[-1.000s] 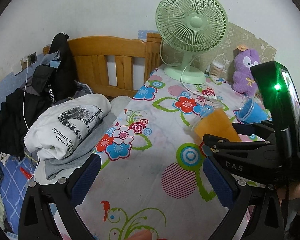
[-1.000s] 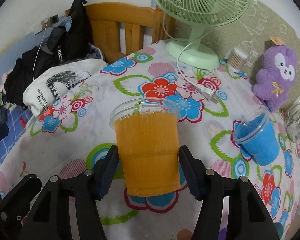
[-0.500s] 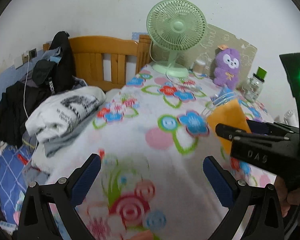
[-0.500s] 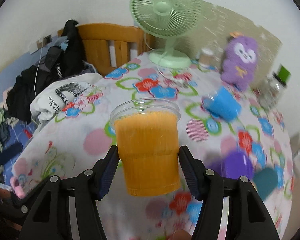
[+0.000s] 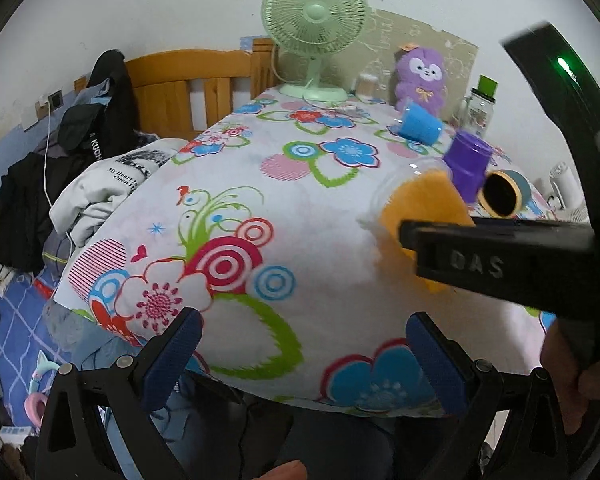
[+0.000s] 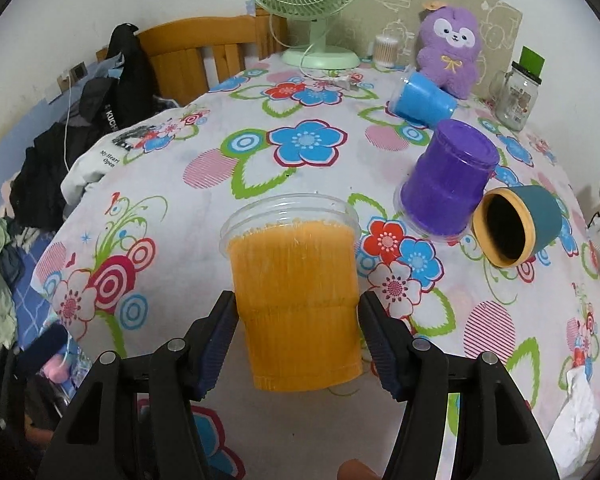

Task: Flip cup upside down
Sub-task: 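Lift the orange cup with the left gripper and carry it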

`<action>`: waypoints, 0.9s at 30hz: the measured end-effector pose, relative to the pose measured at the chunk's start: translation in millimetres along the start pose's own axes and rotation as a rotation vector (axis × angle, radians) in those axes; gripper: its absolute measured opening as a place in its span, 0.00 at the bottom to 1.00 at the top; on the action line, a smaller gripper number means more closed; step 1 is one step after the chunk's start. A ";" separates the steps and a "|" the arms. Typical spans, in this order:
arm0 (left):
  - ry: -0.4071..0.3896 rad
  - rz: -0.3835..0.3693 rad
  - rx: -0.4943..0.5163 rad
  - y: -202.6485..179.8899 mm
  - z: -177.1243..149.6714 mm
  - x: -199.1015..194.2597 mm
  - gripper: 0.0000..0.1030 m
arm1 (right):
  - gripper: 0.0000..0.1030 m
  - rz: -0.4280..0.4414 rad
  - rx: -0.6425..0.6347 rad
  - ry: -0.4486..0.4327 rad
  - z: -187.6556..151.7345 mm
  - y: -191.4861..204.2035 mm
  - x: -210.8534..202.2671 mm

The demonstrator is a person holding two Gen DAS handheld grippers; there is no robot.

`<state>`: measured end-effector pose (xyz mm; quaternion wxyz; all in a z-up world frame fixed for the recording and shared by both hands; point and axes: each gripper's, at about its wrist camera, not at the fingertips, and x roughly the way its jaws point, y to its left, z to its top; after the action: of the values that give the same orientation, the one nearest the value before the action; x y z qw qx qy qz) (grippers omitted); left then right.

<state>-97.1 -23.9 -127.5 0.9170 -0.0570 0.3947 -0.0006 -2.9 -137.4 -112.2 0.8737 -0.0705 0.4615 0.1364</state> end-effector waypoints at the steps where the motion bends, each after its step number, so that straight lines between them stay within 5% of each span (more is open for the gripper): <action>1: -0.006 -0.005 0.006 -2.5 0.0 -1.9 1.00 | 0.65 0.008 -0.004 -0.001 1.3 -0.4 -2.4; 5: -0.033 -0.020 0.008 -9.0 7.4 -5.3 1.00 | 0.88 0.016 0.009 -0.073 7.1 -15.2 -30.9; 7: -0.038 -0.047 0.007 -16.5 14.8 -4.5 1.00 | 0.91 0.019 0.028 -0.111 8.1 -29.8 -47.6; 14: -0.060 -0.132 0.035 -65.1 38.7 14.4 1.00 | 0.94 -0.031 0.191 -0.235 -10.3 -112.5 -102.4; 19: -0.017 -0.116 0.082 -93.1 39.1 42.7 0.99 | 0.94 -0.063 0.276 -0.229 -25.4 -153.5 -102.6; 24: -0.009 -0.109 0.070 -93.5 38.4 54.9 0.71 | 0.94 -0.051 0.308 -0.199 -35.2 -171.4 -87.8; 27: -0.014 -0.098 0.073 -92.5 42.0 56.6 0.71 | 0.94 -0.038 0.301 -0.189 -38.0 -173.1 -82.1</action>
<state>-23.8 -114.0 -130.1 0.9201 -0.0429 0.3849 -0.0595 -24.4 -326.0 -66.3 0.9164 0.0655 0.3910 0.0550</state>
